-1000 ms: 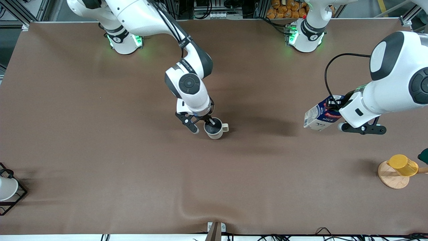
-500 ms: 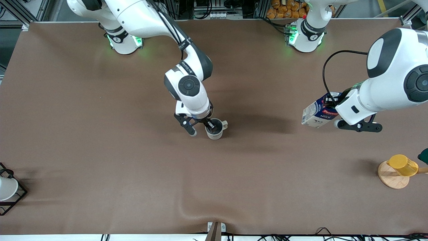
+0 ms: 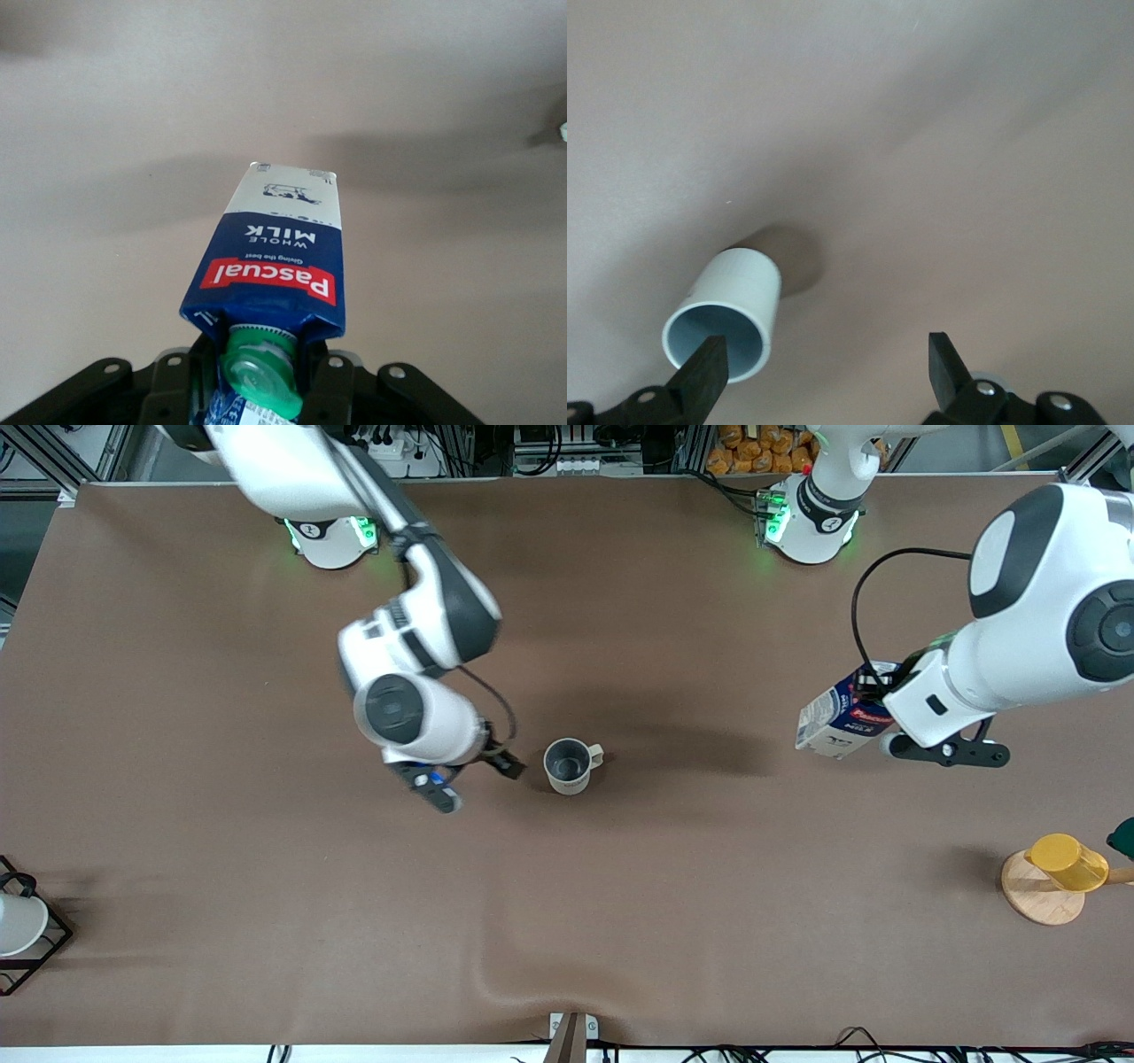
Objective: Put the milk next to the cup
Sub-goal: 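Release the mug and withdraw the right gripper while the left carries the carton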
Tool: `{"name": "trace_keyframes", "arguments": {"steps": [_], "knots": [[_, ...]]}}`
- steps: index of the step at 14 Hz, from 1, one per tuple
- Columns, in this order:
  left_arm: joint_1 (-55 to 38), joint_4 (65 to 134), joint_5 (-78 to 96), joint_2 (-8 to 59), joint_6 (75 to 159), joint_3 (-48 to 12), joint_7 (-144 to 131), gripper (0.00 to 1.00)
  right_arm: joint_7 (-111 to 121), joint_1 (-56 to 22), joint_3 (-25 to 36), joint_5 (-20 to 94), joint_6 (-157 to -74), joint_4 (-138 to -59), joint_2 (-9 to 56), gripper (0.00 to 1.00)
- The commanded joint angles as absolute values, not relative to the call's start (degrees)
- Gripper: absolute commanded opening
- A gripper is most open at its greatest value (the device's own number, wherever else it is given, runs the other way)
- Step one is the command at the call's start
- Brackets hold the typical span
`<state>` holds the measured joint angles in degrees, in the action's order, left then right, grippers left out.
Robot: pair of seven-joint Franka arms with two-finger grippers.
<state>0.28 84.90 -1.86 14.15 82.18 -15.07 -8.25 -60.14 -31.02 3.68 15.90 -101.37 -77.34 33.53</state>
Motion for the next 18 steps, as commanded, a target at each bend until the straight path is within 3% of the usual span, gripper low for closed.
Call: {"name": "trace_keyframes", "arguments": {"steps": [1, 9, 15, 18], "knots": [[0.70, 84.72, -2.02, 12.39, 80.07, -18.70, -12.46, 0.24, -51.10, -26.04, 3.34, 16.09, -98.80, -79.19, 29.80, 1.00], [-2.53, 84.73, 5.96, 16.60, 79.71, -25.93, -28.89, 0.24, -16.39, -8.55, 3.78, 10.64, -90.97, -79.28, 26.72, 1.00], [-14.13, 84.46, 6.06, 23.19, 91.38, -25.84, -46.91, 0.24, -2.49, -1.86, 3.61, 3.08, -90.88, -79.37, 23.03, 1.00], [-21.16, 79.74, 4.67, 29.42, 96.58, -25.05, -53.16, 0.24, 4.91, 2.01, 3.52, 3.95, -91.58, -79.37, 22.94, 1.00]]}}
